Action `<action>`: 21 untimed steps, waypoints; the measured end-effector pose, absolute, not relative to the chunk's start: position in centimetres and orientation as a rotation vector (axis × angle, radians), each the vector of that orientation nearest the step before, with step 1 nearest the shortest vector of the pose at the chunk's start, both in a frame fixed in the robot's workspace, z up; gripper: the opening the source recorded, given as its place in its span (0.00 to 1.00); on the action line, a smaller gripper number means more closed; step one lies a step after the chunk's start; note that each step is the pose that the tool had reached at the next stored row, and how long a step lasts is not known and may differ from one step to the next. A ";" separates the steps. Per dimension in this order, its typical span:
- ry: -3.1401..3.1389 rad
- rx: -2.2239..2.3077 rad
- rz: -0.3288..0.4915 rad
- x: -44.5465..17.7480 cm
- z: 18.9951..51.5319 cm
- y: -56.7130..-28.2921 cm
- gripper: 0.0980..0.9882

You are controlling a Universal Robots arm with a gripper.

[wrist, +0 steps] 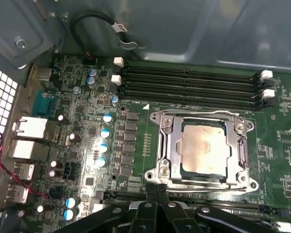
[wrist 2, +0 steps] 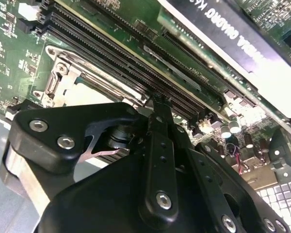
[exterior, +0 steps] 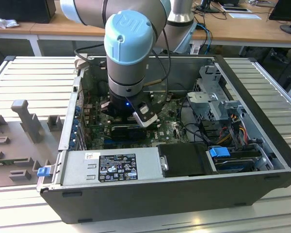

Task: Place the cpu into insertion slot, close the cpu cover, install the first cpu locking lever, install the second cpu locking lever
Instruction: 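Install the second cpu locking lever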

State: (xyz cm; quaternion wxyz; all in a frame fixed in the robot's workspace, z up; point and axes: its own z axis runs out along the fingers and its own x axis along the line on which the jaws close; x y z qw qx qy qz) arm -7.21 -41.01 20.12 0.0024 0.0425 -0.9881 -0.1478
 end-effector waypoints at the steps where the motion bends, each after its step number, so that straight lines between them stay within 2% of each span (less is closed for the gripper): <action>1: -3.099 0.133 -0.468 -7.2 20.1 -41.0 0.01; 16: -3.091 0.133 -0.525 -7.6 19.3 -40.2 0.01; 21: -3.091 0.133 -0.527 -7.7 20.8 -40.2 0.01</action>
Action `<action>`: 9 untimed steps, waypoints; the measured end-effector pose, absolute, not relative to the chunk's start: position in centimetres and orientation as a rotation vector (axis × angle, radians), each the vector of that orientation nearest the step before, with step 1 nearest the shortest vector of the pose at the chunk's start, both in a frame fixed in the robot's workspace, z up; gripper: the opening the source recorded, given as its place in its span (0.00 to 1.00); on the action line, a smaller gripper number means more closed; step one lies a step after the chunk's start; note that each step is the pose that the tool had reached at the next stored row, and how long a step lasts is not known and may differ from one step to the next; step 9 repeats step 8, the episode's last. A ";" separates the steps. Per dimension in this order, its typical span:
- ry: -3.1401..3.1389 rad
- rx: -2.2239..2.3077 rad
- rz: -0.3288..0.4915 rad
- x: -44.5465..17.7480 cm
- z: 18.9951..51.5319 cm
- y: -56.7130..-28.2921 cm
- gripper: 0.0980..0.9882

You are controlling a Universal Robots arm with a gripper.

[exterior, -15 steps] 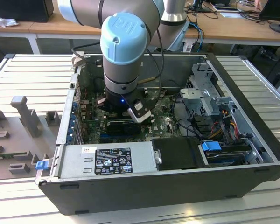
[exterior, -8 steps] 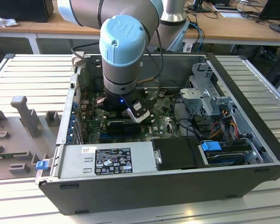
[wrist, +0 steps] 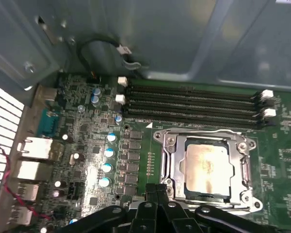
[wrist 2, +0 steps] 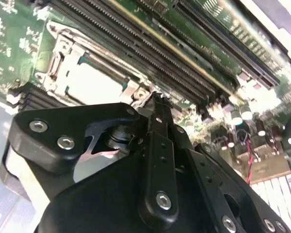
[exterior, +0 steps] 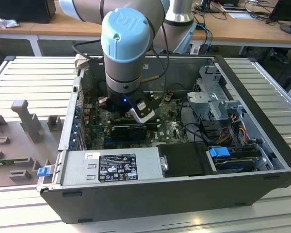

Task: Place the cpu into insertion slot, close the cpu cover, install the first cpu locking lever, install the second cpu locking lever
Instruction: 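Install the second cpu locking lever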

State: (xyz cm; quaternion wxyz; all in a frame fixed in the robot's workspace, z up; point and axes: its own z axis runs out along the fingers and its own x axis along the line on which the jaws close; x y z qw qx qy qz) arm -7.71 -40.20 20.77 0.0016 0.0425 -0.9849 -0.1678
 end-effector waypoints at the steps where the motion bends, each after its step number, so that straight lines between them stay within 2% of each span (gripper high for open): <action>1: -3.090 0.133 -0.526 -7.7 21.0 -40.2 0.01; 9: -3.090 0.133 -0.527 -7.7 22.7 -40.2 0.01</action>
